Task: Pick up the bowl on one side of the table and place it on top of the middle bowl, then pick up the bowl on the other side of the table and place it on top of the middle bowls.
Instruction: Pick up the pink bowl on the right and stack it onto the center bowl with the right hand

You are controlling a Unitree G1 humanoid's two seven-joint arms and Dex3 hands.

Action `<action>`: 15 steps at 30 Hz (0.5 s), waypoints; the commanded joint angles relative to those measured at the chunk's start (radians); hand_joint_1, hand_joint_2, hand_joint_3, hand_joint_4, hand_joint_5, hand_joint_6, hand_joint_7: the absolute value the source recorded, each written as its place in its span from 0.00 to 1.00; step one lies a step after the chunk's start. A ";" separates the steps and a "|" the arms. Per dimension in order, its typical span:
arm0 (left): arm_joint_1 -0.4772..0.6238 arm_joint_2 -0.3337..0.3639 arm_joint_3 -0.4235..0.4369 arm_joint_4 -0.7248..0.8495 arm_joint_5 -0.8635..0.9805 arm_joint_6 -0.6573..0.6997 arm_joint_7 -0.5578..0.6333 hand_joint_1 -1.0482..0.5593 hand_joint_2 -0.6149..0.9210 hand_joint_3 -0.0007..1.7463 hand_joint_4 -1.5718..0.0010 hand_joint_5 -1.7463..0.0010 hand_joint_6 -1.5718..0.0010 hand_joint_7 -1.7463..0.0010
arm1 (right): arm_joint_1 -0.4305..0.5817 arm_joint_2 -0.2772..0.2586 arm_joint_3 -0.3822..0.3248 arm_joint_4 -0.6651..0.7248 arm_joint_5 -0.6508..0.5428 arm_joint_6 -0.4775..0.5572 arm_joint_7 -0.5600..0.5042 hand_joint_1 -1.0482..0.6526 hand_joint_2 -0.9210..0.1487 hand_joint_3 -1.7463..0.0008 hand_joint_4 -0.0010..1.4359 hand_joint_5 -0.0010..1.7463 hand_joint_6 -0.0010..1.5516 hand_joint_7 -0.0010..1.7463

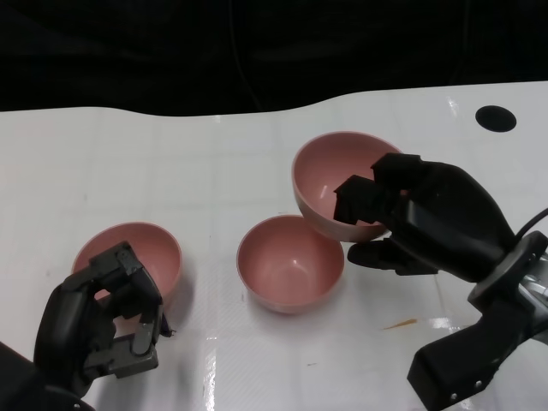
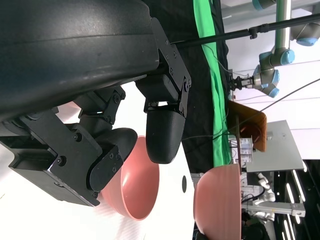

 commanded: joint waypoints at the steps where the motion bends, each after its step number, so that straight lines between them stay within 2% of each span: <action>1: -0.005 0.006 0.008 -0.003 -0.007 -0.001 0.007 0.66 0.71 0.80 0.49 0.00 0.53 0.06 | -0.029 0.014 0.016 -0.005 -0.012 -0.016 0.012 0.53 0.08 0.81 0.54 1.00 0.34 1.00; 3: -0.005 0.006 0.008 -0.002 -0.007 -0.001 0.006 0.66 0.71 0.80 0.49 0.00 0.53 0.06 | -0.036 0.024 0.027 -0.002 -0.015 -0.018 0.020 0.52 0.11 0.82 0.54 1.00 0.35 1.00; 12: 0.001 0.006 0.007 -0.009 -0.006 0.000 0.007 0.66 0.71 0.80 0.50 0.00 0.54 0.06 | -0.061 0.074 0.056 0.050 -0.027 -0.044 0.007 0.54 0.09 0.81 0.56 1.00 0.36 1.00; 15: 0.004 0.007 0.007 -0.013 -0.004 -0.001 0.008 0.66 0.71 0.80 0.50 0.00 0.54 0.06 | -0.064 0.086 0.062 0.070 -0.020 -0.049 0.017 0.55 0.14 0.74 0.58 1.00 0.37 1.00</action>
